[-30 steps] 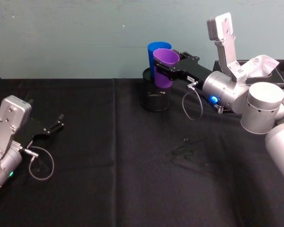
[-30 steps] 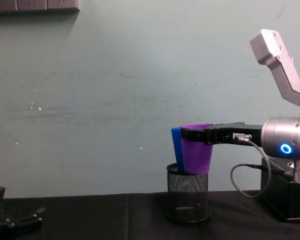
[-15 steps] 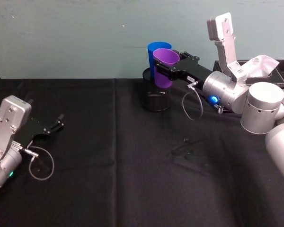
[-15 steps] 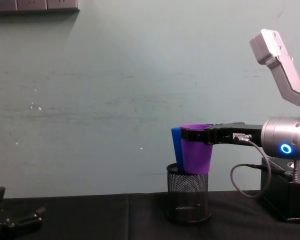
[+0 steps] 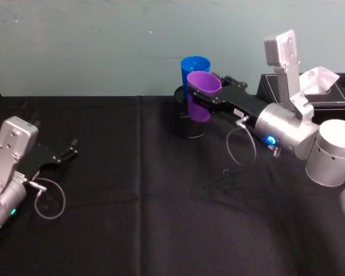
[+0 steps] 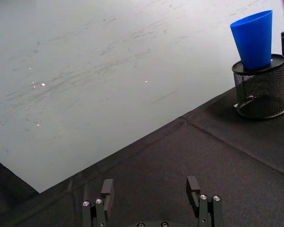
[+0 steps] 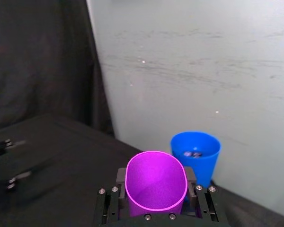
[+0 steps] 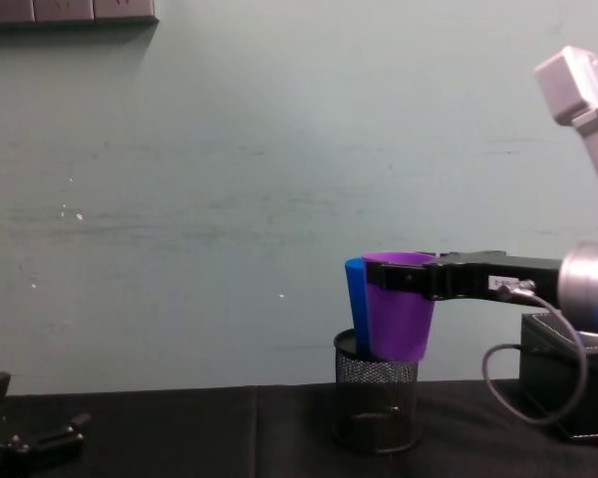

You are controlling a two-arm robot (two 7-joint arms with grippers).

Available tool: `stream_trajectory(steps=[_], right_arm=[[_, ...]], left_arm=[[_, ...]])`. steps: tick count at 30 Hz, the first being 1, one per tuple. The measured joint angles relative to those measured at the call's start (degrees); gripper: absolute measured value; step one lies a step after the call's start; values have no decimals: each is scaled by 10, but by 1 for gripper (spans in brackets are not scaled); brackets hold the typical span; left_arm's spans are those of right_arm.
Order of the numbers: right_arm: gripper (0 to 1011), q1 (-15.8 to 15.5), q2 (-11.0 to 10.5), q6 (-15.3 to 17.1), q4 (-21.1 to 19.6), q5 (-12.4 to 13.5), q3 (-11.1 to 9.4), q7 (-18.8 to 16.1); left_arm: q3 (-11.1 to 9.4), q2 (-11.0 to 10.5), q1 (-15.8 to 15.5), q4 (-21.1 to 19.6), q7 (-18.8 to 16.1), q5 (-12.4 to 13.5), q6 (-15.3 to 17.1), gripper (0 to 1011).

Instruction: Pick up one cup with a gripper and tap it against the other cup.

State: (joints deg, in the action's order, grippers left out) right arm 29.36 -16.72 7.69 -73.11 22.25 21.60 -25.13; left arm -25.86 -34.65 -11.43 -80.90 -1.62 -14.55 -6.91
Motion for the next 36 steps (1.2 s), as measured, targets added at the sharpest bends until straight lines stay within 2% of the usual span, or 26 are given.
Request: stream_trajectory(steps=[1, 2, 5, 6, 9, 14, 23, 29, 36], right_arm=[[720, -15, -8, 5, -22, 5, -2, 0], [720, -15, -8, 5, -22, 5, -2, 0], [720, -46, -25, 13, -66, 16, -5, 0], [720, -64, -34, 14, -88, 22, -7, 0], [720, -87, -46, 13, -113, 27, -10, 3], [720, -135, -68, -7, -150, 30, -12, 14], [720, -181, -68, -31, -161, 6, -1, 40], [720, -191, -56, -34, -149, -22, 2, 63], [720, -192, -41, -26, -125, -38, -2, 74]], left_arm=[[0, 0, 0, 0, 0, 0, 0, 1000], [0, 0, 0, 0, 0, 0, 0, 1000], [0, 0, 0, 0, 0, 0, 0, 1000], [0, 0, 0, 0, 0, 0, 0, 1000], [0, 0, 0, 0, 0, 0, 0, 1000], [0, 0, 0, 0, 0, 0, 0, 1000], [0, 0, 0, 0, 0, 0, 0, 1000], [0, 0, 0, 0, 0, 0, 0, 1000], [0, 0, 0, 0, 0, 0, 0, 1000]])
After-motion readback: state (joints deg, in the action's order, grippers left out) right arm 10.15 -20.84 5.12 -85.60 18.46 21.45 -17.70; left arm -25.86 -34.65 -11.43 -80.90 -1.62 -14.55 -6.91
